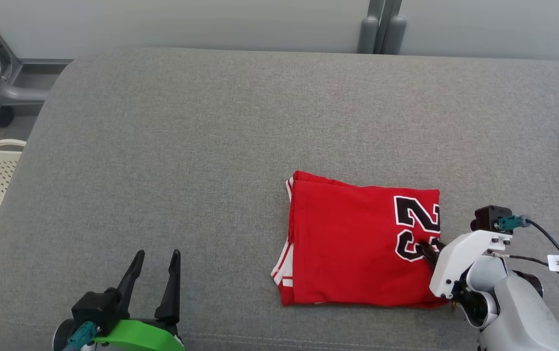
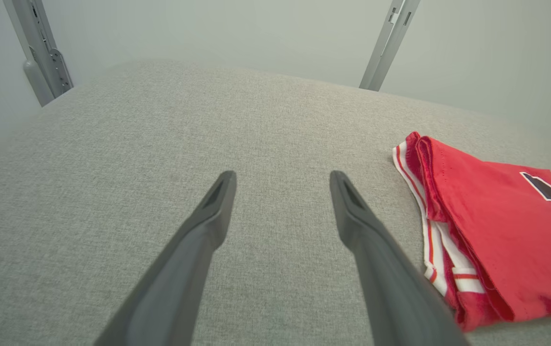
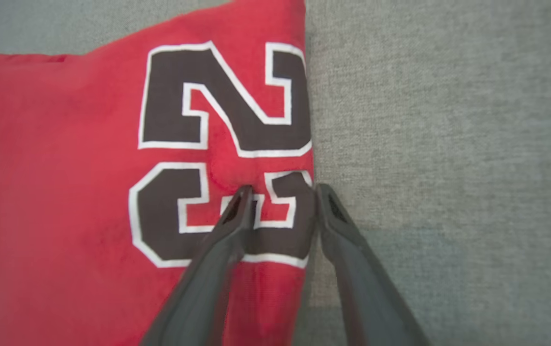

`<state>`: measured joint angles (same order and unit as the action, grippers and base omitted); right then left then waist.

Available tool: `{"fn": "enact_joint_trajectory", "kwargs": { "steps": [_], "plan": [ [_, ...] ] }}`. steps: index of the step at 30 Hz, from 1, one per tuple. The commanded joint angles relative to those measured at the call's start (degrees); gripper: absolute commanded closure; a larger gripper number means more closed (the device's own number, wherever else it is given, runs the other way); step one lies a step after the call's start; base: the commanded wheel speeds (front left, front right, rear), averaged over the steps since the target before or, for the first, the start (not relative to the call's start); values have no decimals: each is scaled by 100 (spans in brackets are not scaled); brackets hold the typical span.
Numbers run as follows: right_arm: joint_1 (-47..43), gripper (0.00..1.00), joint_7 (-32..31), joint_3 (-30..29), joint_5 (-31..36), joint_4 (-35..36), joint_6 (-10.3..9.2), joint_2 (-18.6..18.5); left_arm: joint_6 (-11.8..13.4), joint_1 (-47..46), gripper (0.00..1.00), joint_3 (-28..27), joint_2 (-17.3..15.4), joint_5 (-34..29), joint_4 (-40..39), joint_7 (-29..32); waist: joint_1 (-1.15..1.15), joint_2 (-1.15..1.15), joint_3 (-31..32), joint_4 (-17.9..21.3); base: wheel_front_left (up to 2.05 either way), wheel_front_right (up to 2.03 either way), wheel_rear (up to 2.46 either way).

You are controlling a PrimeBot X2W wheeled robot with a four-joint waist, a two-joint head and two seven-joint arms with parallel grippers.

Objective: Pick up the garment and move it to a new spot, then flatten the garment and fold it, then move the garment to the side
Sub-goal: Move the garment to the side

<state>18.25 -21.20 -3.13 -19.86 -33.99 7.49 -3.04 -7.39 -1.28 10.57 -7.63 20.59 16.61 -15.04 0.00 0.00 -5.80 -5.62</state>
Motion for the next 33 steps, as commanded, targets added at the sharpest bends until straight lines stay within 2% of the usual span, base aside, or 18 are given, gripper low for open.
{"fn": "enact_joint_trajectory", "kwargs": {
  "steps": [1, 9, 15, 22, 31, 33],
  "plan": [
    [33, 100, -20, 36, 47, -110, -1, 23, -15, -103, 0, -5, 13, 2, 3, -17, 0, 0, -18, -19, 0, 0, 0],
    [270, 100, 163, -98, 329, -171, -5, 1, -15, -123, 0, -25, 48, -3, 1, -17, 0, 0, 11, -18, 0, 0, 0],
    [549, 100, 66, -264, 789, -53, -5, -3, -15, -192, 0, -82, 73, -56, -88, -16, 0, 0, 29, 165, 0, 0, 0],
    [1200, 100, -224, -566, 1433, 173, -5, 3, -15, -273, 0, -187, 169, -175, -243, -17, 0, 0, -70, 685, 0, 0, 0],
    [2155, 100, -739, -619, 2311, 643, -5, 5, -15, -597, 0, -73, 259, -226, -535, -9, 0, 0, -519, 1523, 0, 0, 0],
    [2256, 100, -777, -645, 2401, 701, -5, 5, -15, -639, 0, -50, 263, -234, -571, -9, 0, 0, -577, 1601, 0, 0, 0]
  ]
}}
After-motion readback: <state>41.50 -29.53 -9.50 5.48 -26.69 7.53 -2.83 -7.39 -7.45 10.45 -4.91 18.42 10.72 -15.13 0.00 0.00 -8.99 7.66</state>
